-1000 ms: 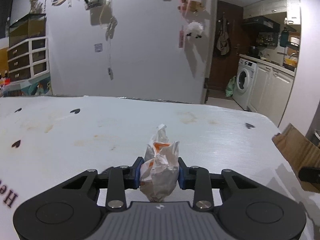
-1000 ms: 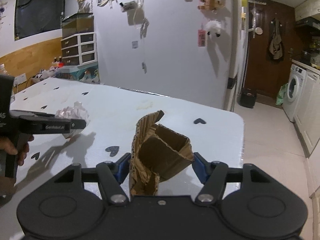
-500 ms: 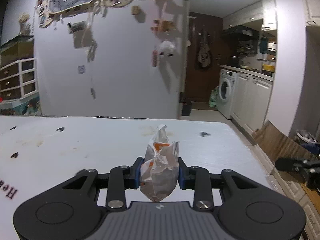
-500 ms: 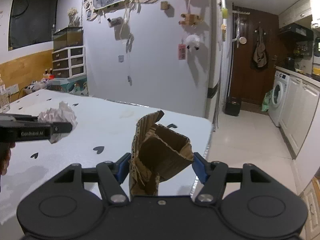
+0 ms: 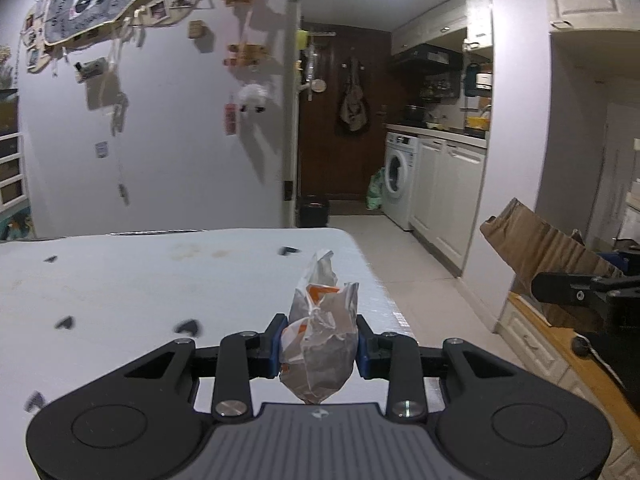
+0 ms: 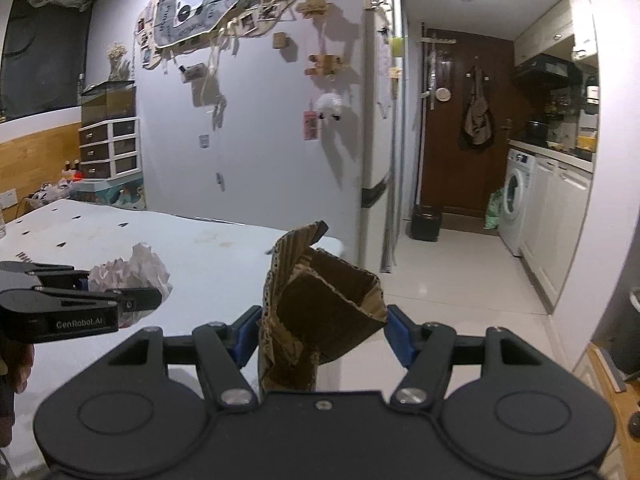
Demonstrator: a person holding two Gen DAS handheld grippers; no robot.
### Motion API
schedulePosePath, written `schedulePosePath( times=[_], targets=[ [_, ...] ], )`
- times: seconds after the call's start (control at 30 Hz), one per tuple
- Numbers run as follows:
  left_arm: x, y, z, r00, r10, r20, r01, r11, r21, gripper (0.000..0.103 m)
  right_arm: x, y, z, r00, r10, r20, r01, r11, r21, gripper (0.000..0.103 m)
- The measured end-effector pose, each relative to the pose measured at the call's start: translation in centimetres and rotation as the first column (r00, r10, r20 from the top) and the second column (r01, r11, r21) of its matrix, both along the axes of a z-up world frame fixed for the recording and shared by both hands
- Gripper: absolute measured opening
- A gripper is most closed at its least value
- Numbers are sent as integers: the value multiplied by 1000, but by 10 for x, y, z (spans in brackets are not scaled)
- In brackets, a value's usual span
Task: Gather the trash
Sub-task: 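Carry the tissue and cardboard scrap in both grippers over the yellow bin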
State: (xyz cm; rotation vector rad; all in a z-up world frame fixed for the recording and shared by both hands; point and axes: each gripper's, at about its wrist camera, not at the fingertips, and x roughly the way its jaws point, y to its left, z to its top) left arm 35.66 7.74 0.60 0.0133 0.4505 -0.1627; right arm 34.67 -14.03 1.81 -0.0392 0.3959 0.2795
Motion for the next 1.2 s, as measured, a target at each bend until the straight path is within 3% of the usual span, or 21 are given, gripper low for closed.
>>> schedulePosePath(
  times=[0.43, 0.73, 1.03, 1.2],
  targets=[
    [-13, -90, -9, 995, -96, -15, 95, 995, -26, 35, -34, -77, -18, 995, -96, -23, 96, 995, 4, 66],
    [-9, -150, -30, 977, -185, -105, 183, 983, -24, 35, -44, -129, -47, 982, -171, -77, 172, 985, 5, 66],
    [14, -205, -66, 929, -259, -266, 262, 965, -23, 35, -43, -164, -86, 960, -219, -173, 224, 975, 9, 66],
    [33, -240, -99, 882, -269, -386, 294, 956, 5, 36, -36, -183, -117, 942, -228, -248, 237, 972, 5, 66]
  ],
)
